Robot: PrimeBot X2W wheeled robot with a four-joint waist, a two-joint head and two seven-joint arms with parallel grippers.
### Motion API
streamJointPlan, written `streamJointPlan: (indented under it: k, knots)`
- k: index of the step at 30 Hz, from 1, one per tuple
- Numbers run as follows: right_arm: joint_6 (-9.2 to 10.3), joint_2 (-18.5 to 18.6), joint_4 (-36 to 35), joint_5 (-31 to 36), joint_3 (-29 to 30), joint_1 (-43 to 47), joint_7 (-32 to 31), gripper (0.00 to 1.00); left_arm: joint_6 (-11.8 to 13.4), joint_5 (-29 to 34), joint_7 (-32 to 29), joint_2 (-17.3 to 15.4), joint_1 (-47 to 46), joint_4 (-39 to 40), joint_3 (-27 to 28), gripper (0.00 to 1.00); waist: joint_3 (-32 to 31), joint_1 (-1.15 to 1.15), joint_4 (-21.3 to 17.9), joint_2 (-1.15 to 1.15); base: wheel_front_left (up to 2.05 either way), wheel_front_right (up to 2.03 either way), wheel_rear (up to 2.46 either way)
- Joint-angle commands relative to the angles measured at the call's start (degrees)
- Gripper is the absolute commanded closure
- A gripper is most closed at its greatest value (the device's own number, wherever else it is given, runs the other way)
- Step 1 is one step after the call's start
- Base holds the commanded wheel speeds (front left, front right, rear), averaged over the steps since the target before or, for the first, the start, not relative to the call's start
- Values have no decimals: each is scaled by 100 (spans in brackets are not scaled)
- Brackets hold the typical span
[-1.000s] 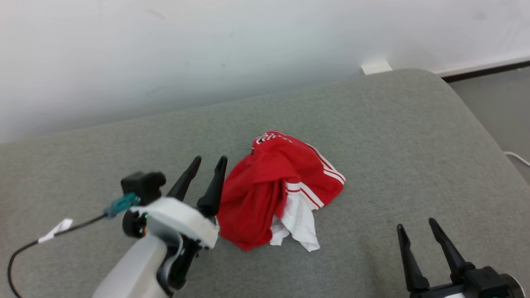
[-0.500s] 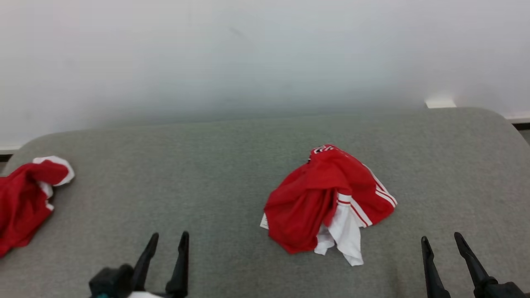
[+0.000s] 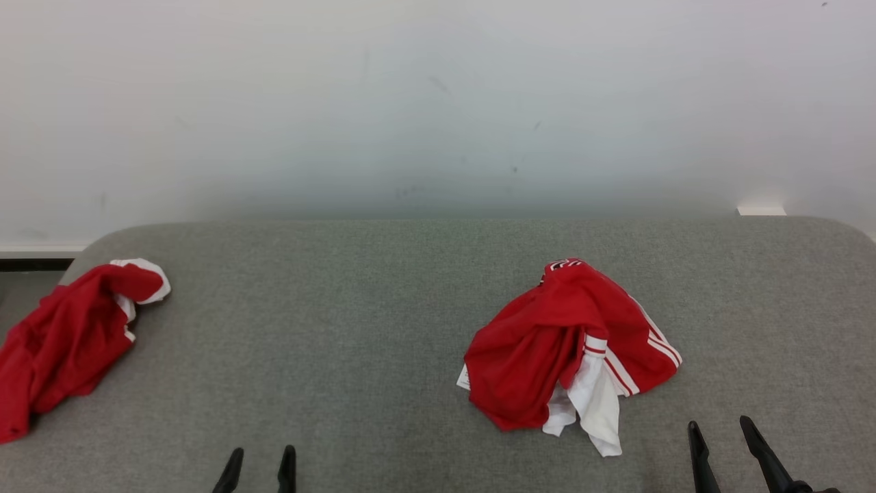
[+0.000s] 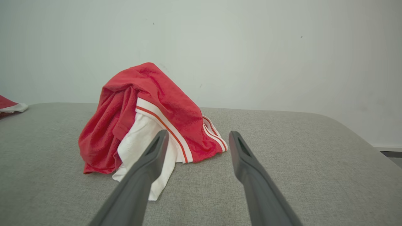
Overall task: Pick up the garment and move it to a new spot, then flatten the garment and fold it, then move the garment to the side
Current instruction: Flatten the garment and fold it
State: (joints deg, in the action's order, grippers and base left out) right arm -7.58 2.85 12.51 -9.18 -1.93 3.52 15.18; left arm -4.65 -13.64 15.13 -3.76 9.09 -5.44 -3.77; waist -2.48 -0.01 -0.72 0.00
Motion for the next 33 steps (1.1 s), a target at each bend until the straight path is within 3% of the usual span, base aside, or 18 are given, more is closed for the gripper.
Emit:
streamJointPlan:
  k: [1,17,26,33]
  knots:
    - [16,8,15,-38,1,52,-5,0,-38,117,2,22,70,6,47,0,4,1,0,0,0,0,0]
    - [16,8,97,-17,-112,-107,-5,0,-234,198,4,80,-199,25,72,0,104,1,-348,0,0,0,0]
    - [16,8,-21,39,-292,-371,-5,0,-288,476,3,27,-1352,-460,-983,0,429,1,-1006,0,0,0,0]
    - [16,9,-120,-48,-378,-552,-4,0,-285,299,3,-119,-2094,-1143,-1891,0,876,1,-1515,0,0,0,0]
